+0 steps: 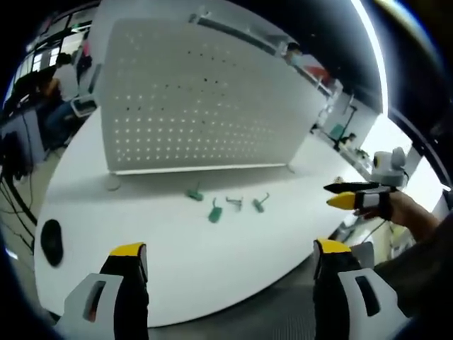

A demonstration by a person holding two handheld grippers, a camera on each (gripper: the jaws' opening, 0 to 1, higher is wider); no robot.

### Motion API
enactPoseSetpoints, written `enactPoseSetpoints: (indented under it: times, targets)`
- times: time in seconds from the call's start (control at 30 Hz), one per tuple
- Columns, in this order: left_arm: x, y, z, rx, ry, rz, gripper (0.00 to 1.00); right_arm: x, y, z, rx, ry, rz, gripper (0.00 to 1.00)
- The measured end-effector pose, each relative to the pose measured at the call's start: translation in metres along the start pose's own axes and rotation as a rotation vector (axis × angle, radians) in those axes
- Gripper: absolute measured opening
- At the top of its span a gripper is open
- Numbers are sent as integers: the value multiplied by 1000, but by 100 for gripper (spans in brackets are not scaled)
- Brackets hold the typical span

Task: Insert the hook assembly into the mounting plate slot until the hook locks in place.

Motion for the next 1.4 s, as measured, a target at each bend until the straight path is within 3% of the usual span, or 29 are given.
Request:
enactPoseSetpoints:
  times: [0.47, 0.73, 0.97, 1.4]
  targets:
    - [1, -6, -2, 15, 6, 10, 99, 13, -28, -3, -48, -25, 54, 61]
    - [6, -8, -3, 31, 13, 23, 99, 7, -51, -10, -55, 2, 106, 58]
    - [4, -4, 6, 0, 37, 2, 98, 7, -78, -24, -64, 15, 168, 53]
    - [8, -6, 9, -8, 53, 19, 97, 8, -130, -43, -32, -2, 281, 50]
Point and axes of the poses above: the point that each gripper's makers call its tool centre point, and the gripper's own axes: y roughly backward along the fingers, z roughly to its left, x roughly out of its underside, the point moved 8 cm from there along y, roughly backward along the fingers, and after that the axes turned 5 degrees about -y, right-handed, at the moved point
